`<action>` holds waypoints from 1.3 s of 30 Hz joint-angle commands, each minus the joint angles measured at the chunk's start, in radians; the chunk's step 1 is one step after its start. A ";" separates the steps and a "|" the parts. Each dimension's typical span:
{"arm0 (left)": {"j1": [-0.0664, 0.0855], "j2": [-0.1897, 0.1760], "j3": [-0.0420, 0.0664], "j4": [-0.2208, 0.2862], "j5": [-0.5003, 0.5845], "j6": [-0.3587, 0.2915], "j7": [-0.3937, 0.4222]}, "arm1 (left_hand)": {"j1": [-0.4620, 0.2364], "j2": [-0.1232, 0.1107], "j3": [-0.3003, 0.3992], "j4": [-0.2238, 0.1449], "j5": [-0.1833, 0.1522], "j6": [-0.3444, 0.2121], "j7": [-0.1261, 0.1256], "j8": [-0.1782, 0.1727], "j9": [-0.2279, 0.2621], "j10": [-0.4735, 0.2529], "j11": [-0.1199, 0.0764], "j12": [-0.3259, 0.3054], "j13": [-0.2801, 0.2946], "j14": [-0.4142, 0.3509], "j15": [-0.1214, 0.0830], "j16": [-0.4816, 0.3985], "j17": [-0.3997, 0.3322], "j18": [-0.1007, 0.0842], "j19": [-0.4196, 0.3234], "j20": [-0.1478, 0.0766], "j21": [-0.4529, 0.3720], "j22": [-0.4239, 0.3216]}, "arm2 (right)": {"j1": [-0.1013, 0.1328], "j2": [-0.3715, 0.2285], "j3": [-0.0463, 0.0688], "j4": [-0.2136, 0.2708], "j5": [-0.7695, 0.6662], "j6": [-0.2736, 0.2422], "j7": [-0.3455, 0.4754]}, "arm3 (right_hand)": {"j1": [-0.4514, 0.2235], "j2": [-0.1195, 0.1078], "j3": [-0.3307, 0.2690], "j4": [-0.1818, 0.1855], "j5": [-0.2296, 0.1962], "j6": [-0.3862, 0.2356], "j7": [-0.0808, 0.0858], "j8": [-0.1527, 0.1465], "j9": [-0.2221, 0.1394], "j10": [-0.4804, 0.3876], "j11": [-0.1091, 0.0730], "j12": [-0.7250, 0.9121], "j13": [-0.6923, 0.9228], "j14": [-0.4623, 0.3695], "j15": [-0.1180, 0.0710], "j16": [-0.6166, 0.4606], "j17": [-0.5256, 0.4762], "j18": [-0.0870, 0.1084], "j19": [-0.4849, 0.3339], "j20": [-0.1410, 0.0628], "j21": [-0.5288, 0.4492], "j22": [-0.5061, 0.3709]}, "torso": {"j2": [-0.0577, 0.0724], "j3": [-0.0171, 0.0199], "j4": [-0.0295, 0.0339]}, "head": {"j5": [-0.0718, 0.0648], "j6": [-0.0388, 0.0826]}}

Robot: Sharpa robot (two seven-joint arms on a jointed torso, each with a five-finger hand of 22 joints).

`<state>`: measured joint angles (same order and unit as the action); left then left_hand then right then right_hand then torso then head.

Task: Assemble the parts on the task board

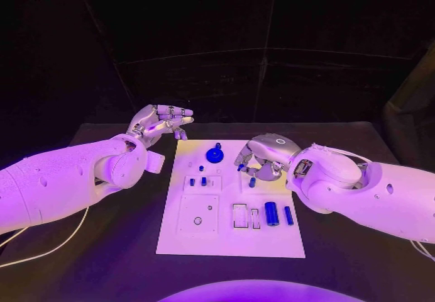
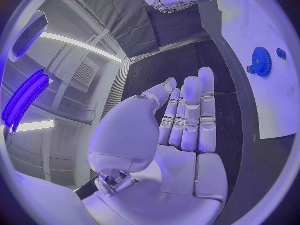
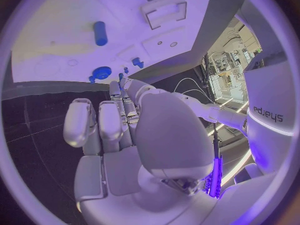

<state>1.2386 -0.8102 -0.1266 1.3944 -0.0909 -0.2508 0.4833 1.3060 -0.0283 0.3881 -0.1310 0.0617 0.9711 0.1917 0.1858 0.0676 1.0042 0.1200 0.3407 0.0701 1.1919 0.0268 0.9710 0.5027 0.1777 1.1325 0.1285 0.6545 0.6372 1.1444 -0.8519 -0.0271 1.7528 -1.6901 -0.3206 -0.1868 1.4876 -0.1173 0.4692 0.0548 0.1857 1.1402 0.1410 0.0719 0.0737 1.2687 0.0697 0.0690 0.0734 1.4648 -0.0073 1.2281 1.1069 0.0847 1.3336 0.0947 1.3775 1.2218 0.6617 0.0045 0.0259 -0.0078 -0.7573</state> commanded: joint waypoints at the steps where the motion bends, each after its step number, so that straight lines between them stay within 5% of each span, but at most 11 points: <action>1: 0.001 0.001 0.001 0.016 0.005 -0.002 0.013 | 0.004 -0.008 0.009 0.001 0.007 -0.005 0.002 0.002 0.000 -0.009 0.000 0.005 -0.002 -0.007 0.002 -0.004 -0.002 0.006 -0.008 -0.002 -0.005 -0.001 | 0.001 0.021 0.000 -0.002 0.040 -0.029 0.035 | -0.013 0.001 0.007 0.001 0.003 0.008 0.001 0.001 0.001 0.006 -0.002 -0.003 0.001 0.032 -0.006 0.005 -0.001 -0.007 0.009 0.000 0.007 0.003 | -0.001 -0.0021 -0.0017 | 0.014 -0.006; 8: 0.002 0.002 0.001 0.041 0.005 0.006 0.002 | -0.008 -0.014 0.013 0.004 0.006 -0.009 0.004 0.004 0.000 -0.013 0.002 0.008 -0.002 -0.008 0.004 -0.002 -0.004 0.005 -0.009 0.000 -0.005 -0.002 | -0.039 0.079 0.000 -0.031 0.079 0.025 0.062 | -0.020 -0.002 0.009 -0.002 0.002 0.006 0.002 0.000 0.001 0.003 0.000 -0.004 0.001 0.032 -0.005 0.006 -0.001 -0.006 0.007 0.001 0.006 0.001 | 0.000 -0.0050 0.0006 | 0.030 -0.017; 20: 0.002 0.022 0.001 0.037 0.005 0.012 -0.011 | -0.013 -0.013 0.016 0.006 0.006 -0.011 0.004 0.005 0.000 -0.016 0.002 0.008 -0.002 -0.008 0.005 -0.001 -0.004 0.005 -0.009 0.000 -0.005 -0.002 | -0.122 0.177 -0.001 -0.118 0.041 0.092 0.083 | -0.026 -0.004 0.009 -0.005 0.000 0.002 0.003 -0.002 0.000 -0.001 0.001 -0.005 0.000 0.031 -0.004 0.006 -0.003 -0.006 0.005 0.002 0.005 -0.002 | 0.000 -0.0012 -0.0018 | 0.058 -0.018; 39: 0.002 0.026 0.001 0.030 0.005 0.026 -0.034 | -0.016 -0.012 0.020 0.008 0.006 -0.012 0.004 0.007 0.000 -0.018 0.003 0.009 -0.002 -0.009 0.006 0.000 -0.005 0.005 -0.010 0.001 -0.005 -0.003 | -0.142 0.222 -0.001 -0.143 0.013 0.102 0.085 | -0.028 -0.004 0.011 -0.009 -0.001 -0.001 0.004 -0.003 0.000 -0.004 0.002 -0.005 0.000 0.032 -0.003 0.008 -0.001 -0.006 0.006 0.002 0.006 0.000 | 0.002 -0.0005 -0.0015 | 0.061 -0.023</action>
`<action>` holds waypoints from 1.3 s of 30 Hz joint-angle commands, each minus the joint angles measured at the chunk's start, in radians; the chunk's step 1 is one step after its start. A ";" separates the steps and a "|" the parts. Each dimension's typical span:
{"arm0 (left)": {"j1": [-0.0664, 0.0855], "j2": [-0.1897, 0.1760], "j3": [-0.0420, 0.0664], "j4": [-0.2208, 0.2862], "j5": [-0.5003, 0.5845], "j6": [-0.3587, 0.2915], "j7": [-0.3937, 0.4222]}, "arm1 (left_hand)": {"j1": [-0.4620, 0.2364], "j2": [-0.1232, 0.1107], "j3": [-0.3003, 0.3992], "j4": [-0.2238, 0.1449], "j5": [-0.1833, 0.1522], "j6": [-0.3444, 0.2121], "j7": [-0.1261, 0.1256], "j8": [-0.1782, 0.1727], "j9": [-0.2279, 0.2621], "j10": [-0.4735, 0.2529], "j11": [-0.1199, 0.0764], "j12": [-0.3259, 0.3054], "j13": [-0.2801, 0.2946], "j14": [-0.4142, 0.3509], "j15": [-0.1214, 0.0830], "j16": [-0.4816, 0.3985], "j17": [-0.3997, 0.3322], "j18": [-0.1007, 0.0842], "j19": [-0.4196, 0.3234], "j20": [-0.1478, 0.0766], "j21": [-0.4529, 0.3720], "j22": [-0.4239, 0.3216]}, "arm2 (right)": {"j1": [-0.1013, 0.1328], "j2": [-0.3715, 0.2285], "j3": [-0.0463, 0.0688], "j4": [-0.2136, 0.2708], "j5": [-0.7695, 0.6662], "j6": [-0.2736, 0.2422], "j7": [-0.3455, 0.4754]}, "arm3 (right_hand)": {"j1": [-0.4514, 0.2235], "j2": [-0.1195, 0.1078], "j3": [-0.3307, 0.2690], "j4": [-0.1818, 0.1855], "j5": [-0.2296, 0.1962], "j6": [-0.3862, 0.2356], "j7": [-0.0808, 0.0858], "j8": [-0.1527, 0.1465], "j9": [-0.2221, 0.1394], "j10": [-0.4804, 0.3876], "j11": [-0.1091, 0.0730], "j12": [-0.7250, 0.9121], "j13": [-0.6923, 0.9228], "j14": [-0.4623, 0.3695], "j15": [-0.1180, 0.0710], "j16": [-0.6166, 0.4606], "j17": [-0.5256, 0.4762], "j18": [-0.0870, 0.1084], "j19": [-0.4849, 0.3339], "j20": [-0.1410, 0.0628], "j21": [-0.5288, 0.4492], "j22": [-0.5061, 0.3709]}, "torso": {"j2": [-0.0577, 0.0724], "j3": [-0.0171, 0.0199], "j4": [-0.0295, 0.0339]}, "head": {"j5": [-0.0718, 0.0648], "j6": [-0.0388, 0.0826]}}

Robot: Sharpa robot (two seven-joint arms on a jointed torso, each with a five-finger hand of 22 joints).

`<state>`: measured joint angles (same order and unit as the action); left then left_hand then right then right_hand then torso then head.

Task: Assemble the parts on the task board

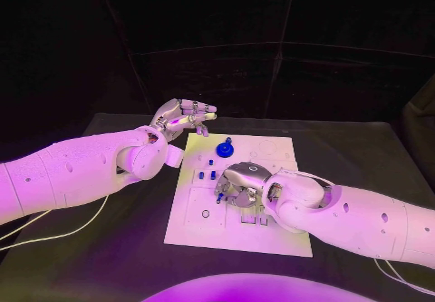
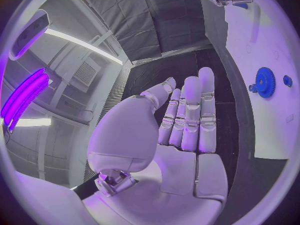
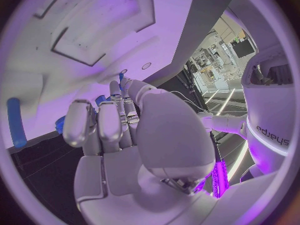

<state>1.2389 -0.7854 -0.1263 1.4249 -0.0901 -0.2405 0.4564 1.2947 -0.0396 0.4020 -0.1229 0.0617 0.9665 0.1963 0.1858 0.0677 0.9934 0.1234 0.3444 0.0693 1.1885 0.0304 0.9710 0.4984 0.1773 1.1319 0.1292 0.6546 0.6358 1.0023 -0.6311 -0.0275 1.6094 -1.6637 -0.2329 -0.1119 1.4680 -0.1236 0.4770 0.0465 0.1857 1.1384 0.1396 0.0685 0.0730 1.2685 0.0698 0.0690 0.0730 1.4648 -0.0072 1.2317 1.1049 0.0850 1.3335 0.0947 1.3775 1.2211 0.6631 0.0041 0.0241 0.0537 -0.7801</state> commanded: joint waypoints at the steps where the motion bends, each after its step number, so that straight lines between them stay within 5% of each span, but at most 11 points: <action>1: 0.002 0.001 0.001 -0.001 0.004 0.016 -0.008 | -0.005 -0.001 0.006 0.000 0.006 -0.008 0.000 0.007 0.000 -0.007 -0.001 0.006 -0.001 -0.005 0.002 0.000 -0.001 0.005 -0.009 0.000 -0.005 -0.002 | 0.000 0.002 0.000 0.000 -0.013 0.015 0.011 | -0.009 0.002 0.003 -0.001 -0.001 0.000 0.006 0.000 0.000 -0.004 0.002 -0.005 0.000 0.032 -0.004 0.005 0.001 -0.006 0.006 0.002 0.006 0.001 | 0.000 -0.0003 0.0002 | -0.001 -0.001; 27: 0.002 0.003 0.001 -0.011 0.004 0.019 -0.019 | -0.006 -0.002 0.008 -0.001 0.006 -0.008 0.000 0.008 0.000 -0.008 -0.001 0.006 -0.001 -0.006 0.002 0.000 -0.001 0.005 -0.009 0.001 -0.005 -0.002 | -0.002 0.009 0.000 0.000 -0.068 0.053 -0.008 | -0.023 0.002 0.002 -0.003 -0.010 -0.003 0.007 0.000 0.000 -0.007 0.003 -0.005 0.000 0.030 -0.002 0.004 -0.003 -0.005 0.003 0.004 0.005 -0.002 | 0.000 -0.0008 0.0006 | -0.003 -0.004; 32: 0.002 0.003 0.001 -0.012 0.004 0.025 -0.024 | -0.006 -0.002 0.009 -0.001 0.006 -0.008 0.000 0.008 0.000 -0.009 -0.001 0.006 -0.001 -0.006 0.002 0.001 -0.002 0.005 -0.010 0.001 -0.005 -0.002 | -0.002 0.017 0.000 -0.006 -0.110 0.049 -0.001 | -0.087 -0.033 -0.032 0.017 0.029 -0.045 0.020 -0.007 -0.006 -0.055 0.017 -0.009 -0.007 0.021 0.011 -0.012 -0.028 0.002 -0.023 0.013 -0.015 -0.036 | 0.000 -0.0005 0.0003 | -0.002 -0.004; 39: 0.002 0.004 0.001 -0.015 0.004 0.031 -0.034 | -0.008 -0.002 0.009 0.000 0.006 -0.009 0.000 0.009 0.000 -0.009 -0.001 0.007 -0.001 -0.006 0.002 0.001 -0.002 0.005 -0.009 0.001 -0.005 -0.002 | -0.002 0.020 0.000 -0.010 -0.116 0.025 0.020 | -0.129 -0.050 -0.095 0.035 -0.060 -0.096 0.032 -0.004 -0.007 -0.127 0.035 -0.005 -0.006 -0.005 0.025 -0.081 -0.115 0.022 -0.091 0.030 -0.080 -0.133 | 0.000 -0.0007 0.0009 | 0.000 -0.007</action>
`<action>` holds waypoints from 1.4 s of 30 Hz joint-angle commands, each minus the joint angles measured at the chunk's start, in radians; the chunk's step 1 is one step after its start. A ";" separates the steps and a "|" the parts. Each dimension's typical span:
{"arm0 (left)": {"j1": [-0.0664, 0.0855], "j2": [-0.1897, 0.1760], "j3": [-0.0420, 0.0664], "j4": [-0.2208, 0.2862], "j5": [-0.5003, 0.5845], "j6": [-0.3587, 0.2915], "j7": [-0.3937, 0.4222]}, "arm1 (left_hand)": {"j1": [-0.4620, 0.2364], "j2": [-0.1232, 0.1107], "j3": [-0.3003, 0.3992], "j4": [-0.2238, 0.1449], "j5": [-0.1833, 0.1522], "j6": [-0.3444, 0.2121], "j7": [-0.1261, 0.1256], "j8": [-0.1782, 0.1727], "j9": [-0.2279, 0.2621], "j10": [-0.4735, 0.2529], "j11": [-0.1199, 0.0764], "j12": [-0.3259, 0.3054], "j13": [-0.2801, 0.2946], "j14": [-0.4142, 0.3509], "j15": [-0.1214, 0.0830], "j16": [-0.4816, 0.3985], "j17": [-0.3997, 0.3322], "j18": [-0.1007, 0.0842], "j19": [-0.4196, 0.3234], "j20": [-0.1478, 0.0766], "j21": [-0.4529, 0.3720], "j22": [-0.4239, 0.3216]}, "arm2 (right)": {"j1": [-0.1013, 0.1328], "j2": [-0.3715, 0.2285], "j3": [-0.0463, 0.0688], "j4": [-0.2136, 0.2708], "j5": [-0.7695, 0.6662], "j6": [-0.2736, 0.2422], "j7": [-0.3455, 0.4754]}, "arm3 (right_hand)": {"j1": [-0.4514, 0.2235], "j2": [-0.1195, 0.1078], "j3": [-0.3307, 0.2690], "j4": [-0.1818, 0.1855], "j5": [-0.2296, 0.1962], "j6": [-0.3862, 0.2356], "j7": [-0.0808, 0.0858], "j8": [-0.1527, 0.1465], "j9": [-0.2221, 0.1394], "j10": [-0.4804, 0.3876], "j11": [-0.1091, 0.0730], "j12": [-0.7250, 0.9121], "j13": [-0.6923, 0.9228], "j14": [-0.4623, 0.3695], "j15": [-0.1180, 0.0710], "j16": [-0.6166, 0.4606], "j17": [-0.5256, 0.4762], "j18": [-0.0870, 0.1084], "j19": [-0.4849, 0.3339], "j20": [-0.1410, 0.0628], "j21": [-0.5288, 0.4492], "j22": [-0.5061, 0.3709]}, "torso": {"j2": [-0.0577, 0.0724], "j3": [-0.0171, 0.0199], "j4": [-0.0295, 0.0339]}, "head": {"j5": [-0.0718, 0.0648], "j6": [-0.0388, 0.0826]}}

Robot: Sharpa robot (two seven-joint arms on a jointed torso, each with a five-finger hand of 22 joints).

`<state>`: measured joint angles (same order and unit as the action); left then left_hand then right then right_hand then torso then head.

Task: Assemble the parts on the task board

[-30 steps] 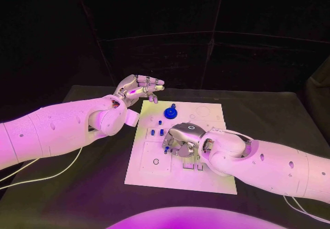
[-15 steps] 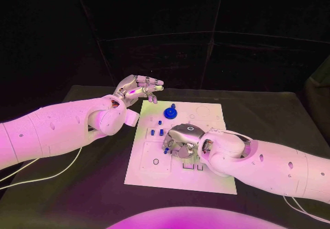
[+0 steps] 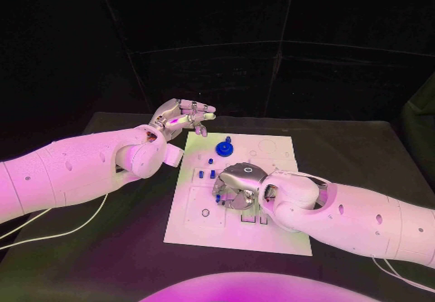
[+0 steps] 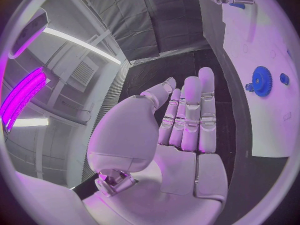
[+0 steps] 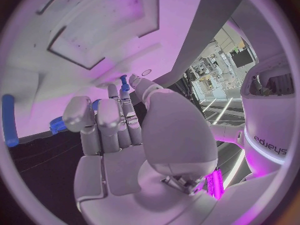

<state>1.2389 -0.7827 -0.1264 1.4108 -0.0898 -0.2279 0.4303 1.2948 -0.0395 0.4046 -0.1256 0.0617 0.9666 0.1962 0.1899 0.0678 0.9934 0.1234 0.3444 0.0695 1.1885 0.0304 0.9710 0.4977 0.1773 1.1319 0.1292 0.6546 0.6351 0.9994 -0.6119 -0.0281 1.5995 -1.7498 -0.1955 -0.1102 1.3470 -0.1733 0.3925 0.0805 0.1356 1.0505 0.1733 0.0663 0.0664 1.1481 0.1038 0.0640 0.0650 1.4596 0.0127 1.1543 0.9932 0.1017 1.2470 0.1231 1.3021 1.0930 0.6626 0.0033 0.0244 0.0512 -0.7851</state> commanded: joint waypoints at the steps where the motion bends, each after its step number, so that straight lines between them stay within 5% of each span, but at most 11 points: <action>1: 0.002 0.001 0.001 -0.001 0.004 0.020 -0.011 | -0.010 -0.003 0.007 0.003 0.005 -0.009 0.001 0.005 0.000 -0.010 0.000 0.007 -0.001 -0.007 0.003 0.001 -0.001 0.005 -0.010 0.001 -0.005 -0.002 | 0.001 0.000 0.000 0.000 -0.030 -0.016 0.020 | -0.008 0.000 -0.014 0.001 -0.011 -0.010 -0.001 -0.002 0.000 -0.008 0.001 0.000 0.002 0.001 0.005 -0.004 -0.004 0.006 -0.005 0.002 -0.006 -0.006 | 0.000 0.0002 0.0006 | 0.002 -0.003; 16: 0.002 0.005 0.001 -0.015 0.004 0.030 -0.042 | -0.012 -0.004 0.008 0.004 0.005 -0.012 0.001 0.005 0.000 -0.012 0.000 0.008 -0.001 -0.007 0.003 0.002 -0.002 0.005 -0.010 0.002 -0.006 -0.002 | 0.001 -0.029 0.000 0.027 -0.010 -0.124 0.049 | 0.009 0.015 -0.070 -0.006 0.017 -0.067 0.014 -0.003 -0.001 -0.046 0.014 0.007 0.005 -0.019 0.016 -0.071 -0.090 0.022 -0.054 0.012 -0.065 -0.088 | 0.000 0.0012 0.0007 | -0.002 0.002; 22: 0.002 0.003 0.001 -0.018 0.004 0.031 -0.044 | -0.012 -0.004 0.008 0.004 0.005 -0.012 0.001 0.005 0.000 -0.012 0.000 0.008 -0.001 -0.007 0.003 0.002 -0.002 0.005 -0.010 0.002 -0.006 -0.002 | 0.002 -0.107 0.001 0.088 0.058 -0.166 0.052 | 0.010 0.018 -0.079 -0.006 0.024 -0.070 0.012 -0.001 0.000 -0.044 0.012 0.014 0.005 -0.015 0.014 -0.067 -0.087 0.021 -0.049 0.011 -0.064 -0.086 | -0.001 0.0012 -0.0027 | -0.008 0.011; 26: 0.002 0.002 0.001 -0.017 0.004 0.033 -0.043 | -0.012 -0.004 0.009 0.003 0.005 -0.012 0.001 0.005 0.000 -0.013 0.000 0.008 -0.001 -0.008 0.003 0.002 -0.002 0.005 -0.010 0.002 -0.006 -0.003 | 0.018 -0.180 0.003 0.132 0.069 -0.172 -0.024 | -0.001 0.009 -0.106 0.000 0.031 -0.081 0.005 -0.002 -0.001 -0.049 0.009 0.020 0.004 -0.012 0.011 -0.069 -0.091 0.021 -0.046 0.009 -0.067 -0.088 | -0.003 -0.0003 -0.0045 | -0.016 0.018; 30: 0.002 0.002 0.001 -0.017 0.004 0.036 -0.042 | -0.012 -0.004 0.009 0.003 0.005 -0.012 0.001 0.005 0.000 -0.013 0.000 0.008 -0.001 -0.008 0.003 0.002 -0.002 0.005 -0.010 0.002 -0.006 -0.003 | 0.053 -0.242 0.005 0.151 0.035 -0.177 -0.118 | -0.020 -0.007 -0.182 0.019 0.026 -0.105 0.011 -0.003 -0.001 -0.063 0.011 0.030 0.002 -0.012 0.012 -0.081 -0.107 0.021 -0.044 0.008 -0.075 -0.097 | -0.002 0.0005 -0.0022 | -0.029 0.027; 33: 0.002 0.001 0.001 -0.017 0.004 0.041 -0.041 | -0.012 -0.003 0.010 0.003 0.006 -0.012 0.001 0.006 0.000 -0.013 0.000 0.009 -0.001 -0.008 0.003 0.002 -0.003 0.006 -0.010 0.002 -0.006 -0.003 | 0.072 -0.275 0.006 0.159 0.025 -0.169 -0.153 | 0.007 0.006 -0.265 0.040 0.020 -0.122 0.017 -0.001 0.001 -0.086 0.017 0.042 0.002 -0.012 0.015 -0.089 -0.121 0.021 -0.043 0.014 -0.084 -0.106 | -0.002 -0.0002 -0.0011 | -0.032 0.029; 42: 0.001 0.003 0.001 -0.019 0.004 0.047 -0.039 | -0.010 -0.003 0.012 0.001 0.006 -0.012 0.000 0.007 0.000 -0.012 0.000 0.010 -0.001 -0.009 0.003 0.002 -0.003 0.006 -0.011 0.002 -0.006 -0.003 | 0.088 -0.313 0.006 0.161 0.023 -0.094 -0.196 | 0.109 0.009 -0.400 0.155 0.019 -0.143 0.010 0.000 0.002 -0.169 0.019 0.051 0.000 -0.022 0.021 -0.142 -0.190 0.035 -0.076 0.013 -0.140 -0.179 | -0.001 0.0004 -0.0018 | -0.035 0.035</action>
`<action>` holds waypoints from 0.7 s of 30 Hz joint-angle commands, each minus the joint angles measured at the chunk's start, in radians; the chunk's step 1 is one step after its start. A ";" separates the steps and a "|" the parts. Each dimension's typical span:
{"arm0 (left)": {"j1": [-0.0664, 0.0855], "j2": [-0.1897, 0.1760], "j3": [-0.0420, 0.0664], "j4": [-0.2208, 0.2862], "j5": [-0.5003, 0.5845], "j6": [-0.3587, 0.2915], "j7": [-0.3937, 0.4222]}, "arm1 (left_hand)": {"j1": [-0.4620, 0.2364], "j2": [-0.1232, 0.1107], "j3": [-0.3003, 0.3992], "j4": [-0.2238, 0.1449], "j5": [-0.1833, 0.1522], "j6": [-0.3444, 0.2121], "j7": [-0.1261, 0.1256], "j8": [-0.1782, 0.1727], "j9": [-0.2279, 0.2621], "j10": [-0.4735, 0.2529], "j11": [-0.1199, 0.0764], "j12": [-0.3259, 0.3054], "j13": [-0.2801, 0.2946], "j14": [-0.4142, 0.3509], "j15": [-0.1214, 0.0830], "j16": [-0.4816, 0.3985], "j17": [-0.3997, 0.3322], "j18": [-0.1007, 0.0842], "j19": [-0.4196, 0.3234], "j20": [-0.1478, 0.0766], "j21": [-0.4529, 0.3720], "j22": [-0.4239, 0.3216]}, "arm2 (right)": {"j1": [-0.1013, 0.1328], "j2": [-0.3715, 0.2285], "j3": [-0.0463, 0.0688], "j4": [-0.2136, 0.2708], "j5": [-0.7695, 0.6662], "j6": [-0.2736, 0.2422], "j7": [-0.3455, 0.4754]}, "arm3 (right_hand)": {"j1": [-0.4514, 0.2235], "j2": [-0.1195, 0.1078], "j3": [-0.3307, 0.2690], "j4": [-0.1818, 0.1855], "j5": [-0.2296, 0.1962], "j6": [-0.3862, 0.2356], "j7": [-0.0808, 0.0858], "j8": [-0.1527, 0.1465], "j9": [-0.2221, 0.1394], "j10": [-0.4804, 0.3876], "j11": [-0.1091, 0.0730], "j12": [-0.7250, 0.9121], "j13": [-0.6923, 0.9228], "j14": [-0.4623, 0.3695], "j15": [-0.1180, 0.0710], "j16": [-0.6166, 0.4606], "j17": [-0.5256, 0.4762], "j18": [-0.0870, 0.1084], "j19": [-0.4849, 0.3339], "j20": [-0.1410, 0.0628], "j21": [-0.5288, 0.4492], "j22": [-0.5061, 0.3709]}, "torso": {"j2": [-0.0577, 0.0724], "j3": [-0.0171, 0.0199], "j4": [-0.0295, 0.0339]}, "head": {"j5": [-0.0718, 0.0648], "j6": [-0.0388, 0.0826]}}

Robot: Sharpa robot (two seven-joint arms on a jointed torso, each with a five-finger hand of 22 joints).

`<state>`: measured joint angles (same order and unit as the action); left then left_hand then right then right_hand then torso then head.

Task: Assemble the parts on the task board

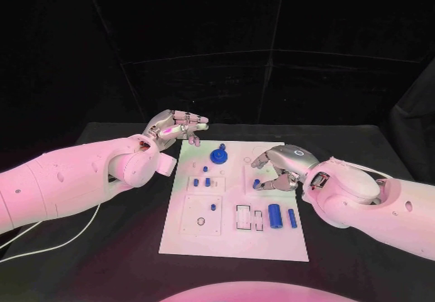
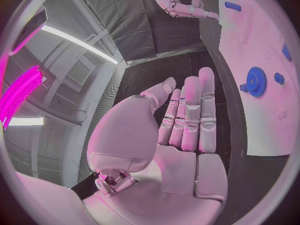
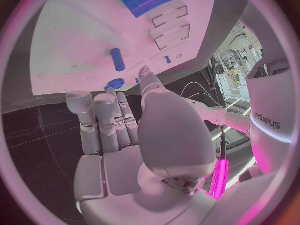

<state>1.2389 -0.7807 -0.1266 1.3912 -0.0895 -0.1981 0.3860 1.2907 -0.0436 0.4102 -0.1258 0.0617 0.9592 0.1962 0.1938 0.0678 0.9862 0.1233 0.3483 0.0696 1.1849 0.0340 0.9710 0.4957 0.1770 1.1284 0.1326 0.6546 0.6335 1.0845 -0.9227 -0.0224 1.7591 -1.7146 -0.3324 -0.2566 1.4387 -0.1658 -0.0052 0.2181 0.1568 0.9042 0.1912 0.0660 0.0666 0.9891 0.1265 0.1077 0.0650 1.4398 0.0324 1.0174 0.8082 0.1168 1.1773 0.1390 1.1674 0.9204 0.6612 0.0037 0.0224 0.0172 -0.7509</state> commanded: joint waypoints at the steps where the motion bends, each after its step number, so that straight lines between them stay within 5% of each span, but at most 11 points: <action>1: 0.002 0.001 0.001 0.001 0.004 0.018 0.005 | -0.006 0.001 0.006 0.001 0.006 -0.004 0.000 0.003 0.000 -0.005 0.000 0.006 -0.001 -0.005 -0.001 0.002 -0.001 0.006 -0.007 -0.002 -0.006 -0.002 | 0.003 -0.003 0.000 0.000 -0.013 0.055 -0.055 | 0.031 0.007 0.002 0.018 -0.002 0.008 -0.011 0.001 0.002 -0.011 -0.006 0.009 0.000 -0.002 -0.002 -0.007 -0.008 0.020 -0.007 -0.003 -0.007 -0.008 | 0.001 -0.0003 0.0003 | -0.002 0.001; 15: 0.002 0.001 0.001 0.000 0.004 0.021 0.008 | -0.006 -0.001 0.008 0.000 0.005 -0.004 0.000 0.005 0.001 -0.004 0.000 0.008 0.000 -0.006 -0.001 0.002 -0.002 0.006 -0.008 -0.002 -0.006 -0.002 | 0.004 0.030 0.000 -0.028 0.023 0.161 -0.031 | 0.113 0.093 0.051 -0.018 -0.022 0.070 -0.033 0.012 0.006 0.079 -0.030 0.063 -0.001 0.010 -0.024 -0.003 0.001 0.011 0.037 -0.022 0.016 0.031 | 0.001 -0.0004 0.0011 | 0.003 -0.003; 21: 0.001 0.001 0.001 0.000 0.004 0.020 0.009 | -0.006 -0.001 0.008 0.000 0.005 -0.004 0.000 0.005 0.001 -0.004 0.000 0.008 0.000 -0.006 -0.001 0.002 -0.002 0.006 -0.008 -0.002 -0.006 -0.002 | 0.004 0.044 -0.001 -0.040 0.043 0.180 -0.006 | 0.127 0.110 0.080 -0.019 -0.019 0.105 -0.035 0.016 0.006 0.118 -0.035 0.059 -0.003 0.020 -0.028 0.026 0.035 0.004 0.060 -0.027 0.041 0.066 | 0.001 0.0005 0.0005 | 0.004 -0.007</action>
<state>1.2388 -0.7801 -0.1268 1.3907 -0.0895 -0.1889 0.3863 1.2907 -0.0436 0.4101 -0.1257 0.0617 0.9593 0.1962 0.1938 0.0678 0.9862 0.1233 0.3532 0.0696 1.1849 0.0340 0.9710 0.4945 0.1770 1.1284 0.1326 0.6546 0.6323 1.0869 -0.8795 -0.0233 1.7191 -1.6917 -0.1907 -0.2878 1.5661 -0.0623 0.0721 0.1985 0.1371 1.0056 0.1562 0.0774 0.0716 1.1017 0.0915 0.1692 0.0632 1.4525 0.0049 1.0399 0.8400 0.1326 1.2336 0.1126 1.2063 0.9838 0.6625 0.0032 0.0244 0.0213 -0.7564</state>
